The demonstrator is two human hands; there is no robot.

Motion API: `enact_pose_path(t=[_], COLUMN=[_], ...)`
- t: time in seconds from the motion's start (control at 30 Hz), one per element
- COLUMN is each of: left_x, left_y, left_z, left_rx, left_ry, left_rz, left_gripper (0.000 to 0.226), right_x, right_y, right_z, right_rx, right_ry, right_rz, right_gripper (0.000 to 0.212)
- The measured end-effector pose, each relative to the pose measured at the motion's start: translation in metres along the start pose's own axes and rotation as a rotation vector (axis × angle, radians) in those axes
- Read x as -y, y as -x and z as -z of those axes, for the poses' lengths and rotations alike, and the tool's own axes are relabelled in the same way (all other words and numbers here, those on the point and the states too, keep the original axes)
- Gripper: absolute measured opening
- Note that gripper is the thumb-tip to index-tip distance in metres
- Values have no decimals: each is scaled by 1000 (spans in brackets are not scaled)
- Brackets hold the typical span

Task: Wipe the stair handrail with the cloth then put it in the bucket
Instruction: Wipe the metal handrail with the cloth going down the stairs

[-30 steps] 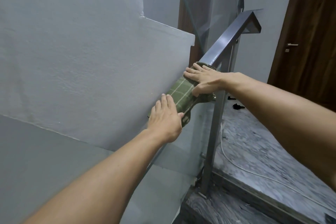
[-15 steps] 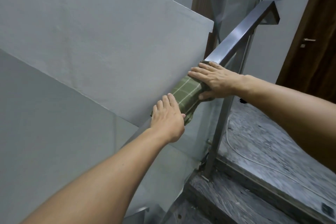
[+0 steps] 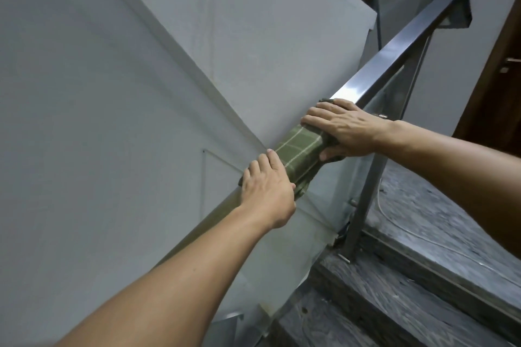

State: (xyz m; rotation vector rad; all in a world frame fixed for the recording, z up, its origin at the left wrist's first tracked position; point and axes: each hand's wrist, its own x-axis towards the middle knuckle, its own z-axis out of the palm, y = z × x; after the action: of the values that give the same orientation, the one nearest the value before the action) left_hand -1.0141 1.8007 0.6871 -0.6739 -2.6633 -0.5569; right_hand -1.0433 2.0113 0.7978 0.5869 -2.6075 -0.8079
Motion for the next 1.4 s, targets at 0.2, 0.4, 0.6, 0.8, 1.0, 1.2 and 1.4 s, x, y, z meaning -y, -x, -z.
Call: enact_pose_path(t=[0.2, 0.4, 0.6, 0.8, 1.0, 1.2, 1.4], left_x=[41, 81, 116, 148, 178, 204, 235], left_y=[56, 110, 160, 204, 244, 278, 320], left_z=[-5, -10, -8, -10, -14, -16, -17], left_rx=[-10, 9, 60, 75, 73, 88, 92], left_ry=[4, 7, -12, -31, -49, -58, -59], left_rz=[29, 72, 102, 125, 140, 168, 177], left_gripper=[74, 73, 73, 74, 74, 75, 76], right_x=[68, 134, 196, 249, 298, 345, 395], right_y=[3, 7, 8, 6, 6, 8, 9], right_z=[-1, 1, 8, 14, 12, 15, 16], right_rx=[-39, -29, -35, -57, -74, -85, -77], right_ry=[-24, -74, -99, -80, -90, -120, -130], right_rz=[11, 33, 70, 125, 130, 122, 126], right_gripper=[84, 80, 80, 81, 82, 81, 80])
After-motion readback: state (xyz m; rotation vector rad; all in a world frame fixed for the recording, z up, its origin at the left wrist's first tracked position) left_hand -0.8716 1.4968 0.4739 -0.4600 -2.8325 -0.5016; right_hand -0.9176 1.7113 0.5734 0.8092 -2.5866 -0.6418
